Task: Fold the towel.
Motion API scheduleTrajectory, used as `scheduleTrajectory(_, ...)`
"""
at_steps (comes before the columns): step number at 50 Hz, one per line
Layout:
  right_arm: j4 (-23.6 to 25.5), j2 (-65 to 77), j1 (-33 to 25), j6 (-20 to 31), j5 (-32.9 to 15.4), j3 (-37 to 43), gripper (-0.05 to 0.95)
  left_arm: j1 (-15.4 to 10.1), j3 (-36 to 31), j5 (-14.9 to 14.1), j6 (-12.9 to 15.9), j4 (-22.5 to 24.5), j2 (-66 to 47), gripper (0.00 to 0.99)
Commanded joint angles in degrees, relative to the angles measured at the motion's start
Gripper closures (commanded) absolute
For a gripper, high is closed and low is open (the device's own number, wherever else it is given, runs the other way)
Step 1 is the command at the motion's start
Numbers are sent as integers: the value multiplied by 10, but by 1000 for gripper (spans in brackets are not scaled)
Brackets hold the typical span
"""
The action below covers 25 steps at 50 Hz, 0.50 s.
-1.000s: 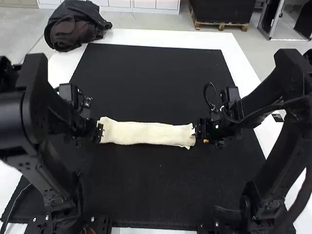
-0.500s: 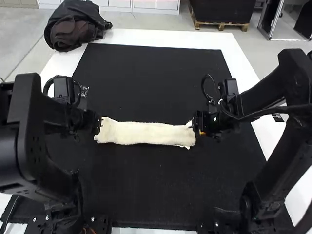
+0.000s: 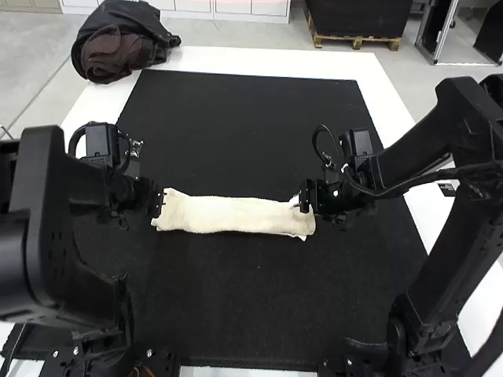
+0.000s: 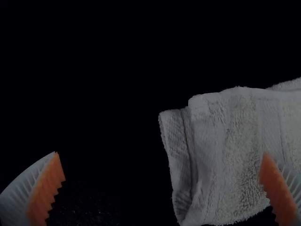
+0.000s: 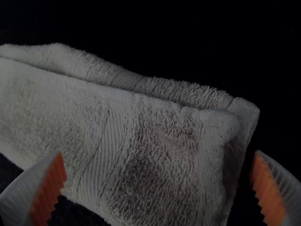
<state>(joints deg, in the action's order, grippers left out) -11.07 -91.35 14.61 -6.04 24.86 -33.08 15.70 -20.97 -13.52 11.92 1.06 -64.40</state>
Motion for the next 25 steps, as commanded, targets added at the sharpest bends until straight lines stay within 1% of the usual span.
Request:
scheduleTrajectory(1, -8, -13, 7, -5, -17, -8, 2, 3, -12, -8, -9, -1, 16, 26)
scheduleTrajectory(8, -11, -23, 7, -3, -17, -8, 2, 4, -13, -7, -9, -2, 21, 26)
scheduleTrajectory(17, -27, -47, 14, -2, -21, -10, 3, 4, -24, -7, -9, -5, 23, 26)
scheduleTrajectory(22, -40, -70, 27, -1, -23, -11, 3, 4, -32, -7, -11, -5, 23, 26)
scheduleTrajectory(24, -40, -80, 35, 1, -23, -13, 13, 4, -35, -7, -13, -5, 23, 26)
scheduleTrajectory(25, -40, -88, 40, 4, -23, -13, 46, 4, -36, -7, -18, -5, 23, 26)
